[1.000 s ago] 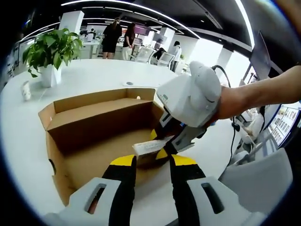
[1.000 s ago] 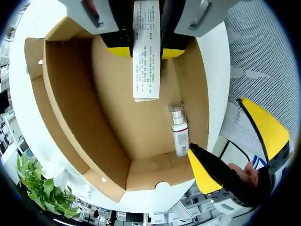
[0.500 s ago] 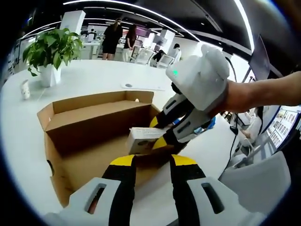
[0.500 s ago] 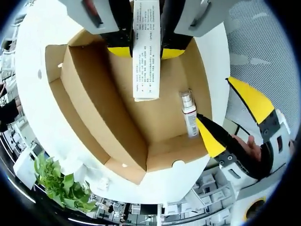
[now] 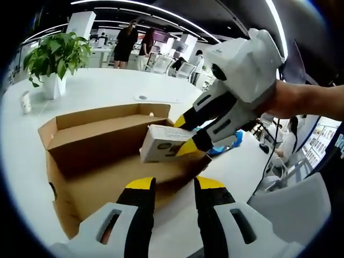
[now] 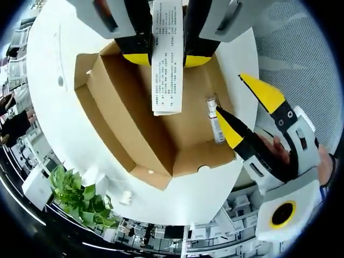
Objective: Operate the shoe box by opening the lid, removing the specified soft item, and placing it in the target area until the item is outside and the box remains undamaged.
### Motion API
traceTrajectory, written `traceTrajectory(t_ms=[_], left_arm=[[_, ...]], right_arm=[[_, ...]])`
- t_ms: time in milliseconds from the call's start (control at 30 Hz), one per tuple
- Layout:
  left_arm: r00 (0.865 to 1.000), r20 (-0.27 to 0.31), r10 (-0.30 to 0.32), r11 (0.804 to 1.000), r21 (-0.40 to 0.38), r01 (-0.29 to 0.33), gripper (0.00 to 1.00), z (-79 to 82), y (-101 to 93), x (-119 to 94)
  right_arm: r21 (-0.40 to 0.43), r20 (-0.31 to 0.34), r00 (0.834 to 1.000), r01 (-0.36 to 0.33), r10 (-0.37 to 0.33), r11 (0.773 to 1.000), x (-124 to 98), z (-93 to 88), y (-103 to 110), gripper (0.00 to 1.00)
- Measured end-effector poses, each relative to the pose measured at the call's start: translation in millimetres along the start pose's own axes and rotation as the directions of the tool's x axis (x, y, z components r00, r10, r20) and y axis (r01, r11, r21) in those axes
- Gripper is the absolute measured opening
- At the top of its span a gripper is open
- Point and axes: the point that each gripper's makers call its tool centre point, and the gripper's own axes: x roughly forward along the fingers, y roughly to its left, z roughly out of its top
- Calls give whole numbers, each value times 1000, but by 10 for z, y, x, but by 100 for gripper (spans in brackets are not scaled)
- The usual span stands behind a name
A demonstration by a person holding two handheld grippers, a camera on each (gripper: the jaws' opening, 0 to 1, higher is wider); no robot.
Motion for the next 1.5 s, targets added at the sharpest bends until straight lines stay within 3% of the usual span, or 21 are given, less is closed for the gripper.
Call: traceTrajectory(t_ms=[367,833,1500], left_arm=[[1000,-5,-18,1000,17,18,28,-7,-60,22],[999,-22,-35,999,33,36,28,-53,-122,52],[997,-65,-43,996,78,48,29,-154,-212,89]], right_arm=[[19,35,999,37,-37,999,-272,53,-40,17],[38,28,995,92,-93,995,-578,-165,-117,17],[147,-20,987,158,-157,976,-973,-953,-177,17]])
